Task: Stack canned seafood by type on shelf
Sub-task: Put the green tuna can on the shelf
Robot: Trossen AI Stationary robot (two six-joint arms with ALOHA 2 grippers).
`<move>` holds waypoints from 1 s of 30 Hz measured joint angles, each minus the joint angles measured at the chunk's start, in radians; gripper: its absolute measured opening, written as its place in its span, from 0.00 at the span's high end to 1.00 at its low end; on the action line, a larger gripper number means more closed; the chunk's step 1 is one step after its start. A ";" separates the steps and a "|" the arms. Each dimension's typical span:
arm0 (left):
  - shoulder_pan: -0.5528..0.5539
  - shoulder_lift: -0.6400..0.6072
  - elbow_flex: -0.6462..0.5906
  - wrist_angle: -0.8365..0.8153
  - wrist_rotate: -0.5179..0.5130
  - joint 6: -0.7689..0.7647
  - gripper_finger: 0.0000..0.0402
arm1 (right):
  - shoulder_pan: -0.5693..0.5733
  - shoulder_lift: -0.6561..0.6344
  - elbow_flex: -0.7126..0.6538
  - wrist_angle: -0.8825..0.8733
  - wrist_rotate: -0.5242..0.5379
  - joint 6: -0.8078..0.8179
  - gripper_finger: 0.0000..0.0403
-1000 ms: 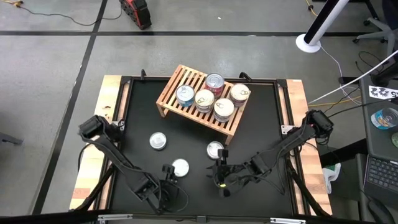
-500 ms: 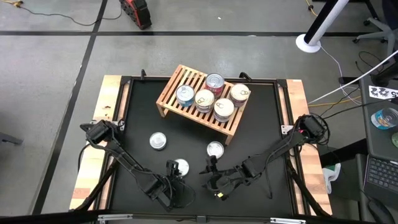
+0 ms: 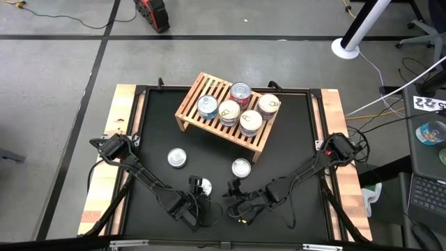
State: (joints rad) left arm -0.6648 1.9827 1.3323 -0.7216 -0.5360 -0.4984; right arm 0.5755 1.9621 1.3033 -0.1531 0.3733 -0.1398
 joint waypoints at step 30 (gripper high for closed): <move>0.002 0.031 0.009 0.038 -0.030 -0.050 0.98 | 0.000 0.008 0.000 0.002 0.090 -0.073 0.34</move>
State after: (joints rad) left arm -0.6625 2.0140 1.3414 -0.6838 -0.5660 -0.5484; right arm 0.5754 1.9705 1.3035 -0.1512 0.4629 -0.2131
